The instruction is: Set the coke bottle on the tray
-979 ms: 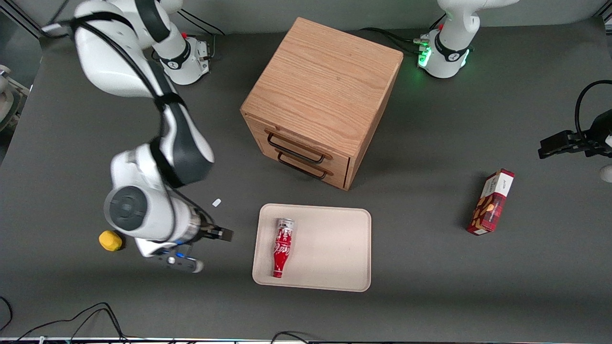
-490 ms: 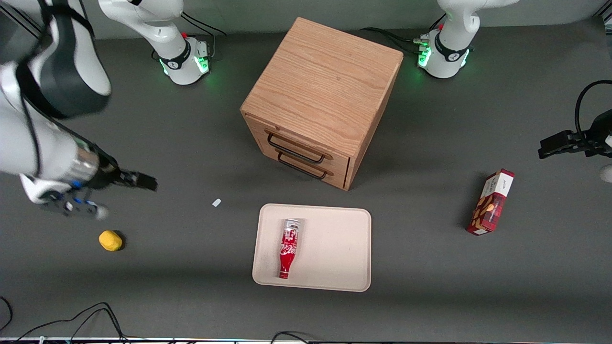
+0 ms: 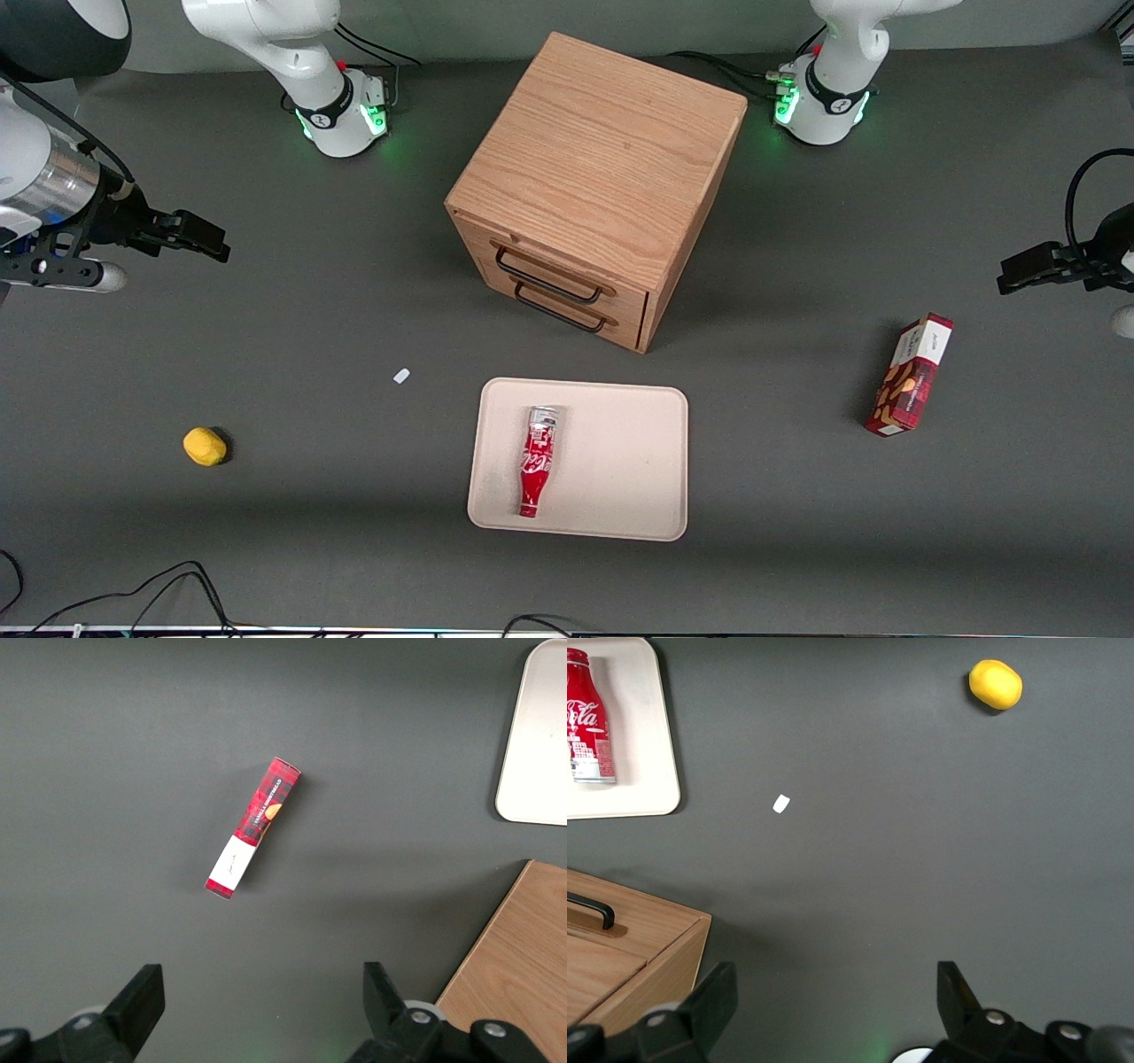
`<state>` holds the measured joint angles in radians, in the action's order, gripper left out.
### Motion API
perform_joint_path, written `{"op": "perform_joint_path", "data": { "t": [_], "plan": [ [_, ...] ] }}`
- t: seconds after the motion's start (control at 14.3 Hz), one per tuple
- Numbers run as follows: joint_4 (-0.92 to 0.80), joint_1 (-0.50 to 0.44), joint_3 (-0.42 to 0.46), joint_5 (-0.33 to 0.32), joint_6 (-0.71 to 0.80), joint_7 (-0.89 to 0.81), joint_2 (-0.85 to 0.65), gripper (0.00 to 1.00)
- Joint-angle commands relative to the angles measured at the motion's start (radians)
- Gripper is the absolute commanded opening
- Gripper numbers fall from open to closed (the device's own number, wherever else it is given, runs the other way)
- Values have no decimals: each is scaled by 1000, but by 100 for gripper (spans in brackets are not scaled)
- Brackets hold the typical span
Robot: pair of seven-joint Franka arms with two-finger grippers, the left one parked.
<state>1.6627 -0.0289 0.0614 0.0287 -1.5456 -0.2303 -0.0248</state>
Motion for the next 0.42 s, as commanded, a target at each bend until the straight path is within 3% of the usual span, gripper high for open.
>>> {"op": "perform_joint_path", "data": {
  "t": [0.0, 0.14, 0.35],
  "plan": [
    [5, -41, -41, 20, -4, 11, -7, 100],
    [-1, -94, -81, 20, 5, 6, -6, 100],
    [-3, -83, -81, 20, 10, 5, -6, 100]
  ]
}}
